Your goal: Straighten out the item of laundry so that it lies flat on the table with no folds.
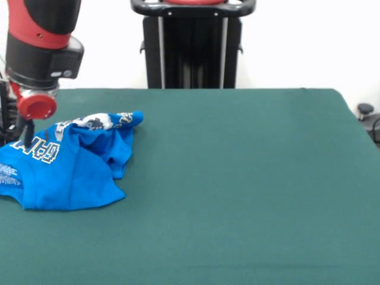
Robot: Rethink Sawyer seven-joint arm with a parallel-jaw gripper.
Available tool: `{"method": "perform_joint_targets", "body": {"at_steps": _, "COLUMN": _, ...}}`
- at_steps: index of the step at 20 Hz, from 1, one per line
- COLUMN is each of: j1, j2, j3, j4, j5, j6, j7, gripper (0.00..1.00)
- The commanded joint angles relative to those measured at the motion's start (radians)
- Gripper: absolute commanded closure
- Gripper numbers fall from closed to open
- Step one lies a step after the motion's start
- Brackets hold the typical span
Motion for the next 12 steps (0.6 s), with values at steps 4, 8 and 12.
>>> {"method": "perform_joint_targets", "body": {"at_steps": 4, "j1": 0.092, "j2": 0.004, "j3": 0.000, "j4": 0.018, "j5": 0.064, "j6": 0.195, "j7": 0.159, "gripper": 0.00}}
{"method": "perform_joint_targets", "body": {"at_steps": 8, "j1": 0.096, "j2": 0.000, "j3": 0.035, "j4": 0.060, "j5": 0.107, "j6": 0.193, "j7": 0.195, "gripper": 0.00}}
{"method": "perform_joint_targets", "body": {"at_steps": 12, "j1": 0.093, "j2": 0.010, "j3": 0.087, "j4": 0.113, "j5": 0.173, "j6": 0.151, "j7": 0.232, "gripper": 0.00}}
